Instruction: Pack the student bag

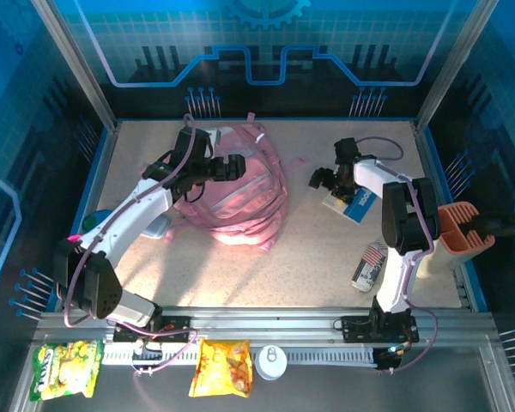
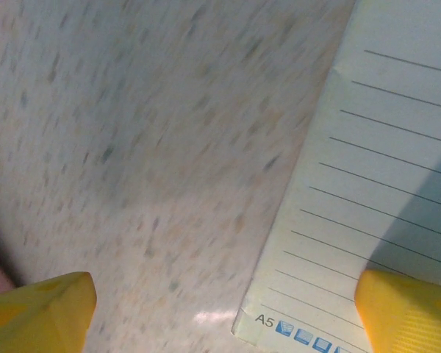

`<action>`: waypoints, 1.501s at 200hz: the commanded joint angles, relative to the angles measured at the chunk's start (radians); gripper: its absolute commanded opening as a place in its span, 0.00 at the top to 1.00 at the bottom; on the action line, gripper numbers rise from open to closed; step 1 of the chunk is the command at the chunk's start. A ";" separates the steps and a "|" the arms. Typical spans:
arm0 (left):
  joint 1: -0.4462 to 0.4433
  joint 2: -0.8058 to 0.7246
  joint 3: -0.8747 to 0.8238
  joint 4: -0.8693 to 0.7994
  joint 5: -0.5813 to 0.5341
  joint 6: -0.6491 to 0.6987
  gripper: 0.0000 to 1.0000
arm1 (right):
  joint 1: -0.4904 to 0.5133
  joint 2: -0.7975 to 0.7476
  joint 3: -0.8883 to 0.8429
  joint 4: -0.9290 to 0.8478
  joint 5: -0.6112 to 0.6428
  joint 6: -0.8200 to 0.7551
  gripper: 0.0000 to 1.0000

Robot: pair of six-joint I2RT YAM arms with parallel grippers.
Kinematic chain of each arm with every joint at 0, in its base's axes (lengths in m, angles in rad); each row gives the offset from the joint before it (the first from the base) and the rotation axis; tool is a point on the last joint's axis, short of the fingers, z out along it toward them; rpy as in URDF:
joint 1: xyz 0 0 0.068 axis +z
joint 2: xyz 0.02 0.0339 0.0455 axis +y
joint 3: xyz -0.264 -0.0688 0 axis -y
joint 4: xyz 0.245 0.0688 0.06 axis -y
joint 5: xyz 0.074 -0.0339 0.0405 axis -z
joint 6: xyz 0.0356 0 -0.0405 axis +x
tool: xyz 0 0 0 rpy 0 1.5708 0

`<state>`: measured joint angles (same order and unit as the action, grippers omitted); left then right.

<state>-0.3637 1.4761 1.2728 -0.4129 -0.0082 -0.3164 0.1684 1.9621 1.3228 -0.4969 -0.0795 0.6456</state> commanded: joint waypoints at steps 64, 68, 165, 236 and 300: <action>0.001 0.136 0.105 0.030 0.315 -0.154 0.01 | 0.211 -0.183 -0.297 -0.010 -0.178 -0.090 0.19; -0.003 0.144 0.116 0.028 0.325 -0.163 0.01 | 0.208 -0.191 -0.298 -0.013 -0.172 -0.101 0.20; -0.247 0.372 0.348 -0.104 0.223 -0.288 0.11 | -0.030 -0.425 -0.341 0.032 -0.043 -0.046 0.33; -0.377 0.578 0.470 -0.137 0.174 -0.344 0.22 | -0.097 -0.388 -0.403 0.038 -0.053 -0.032 0.41; -0.411 0.727 0.574 -0.207 0.123 -0.352 0.50 | -0.110 -0.317 -0.416 0.069 -0.079 -0.028 0.52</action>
<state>-0.7620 2.1601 1.7962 -0.5613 0.1490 -0.6579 0.0711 1.6238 0.9134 -0.4400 -0.1425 0.6102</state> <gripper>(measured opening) 0.527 0.477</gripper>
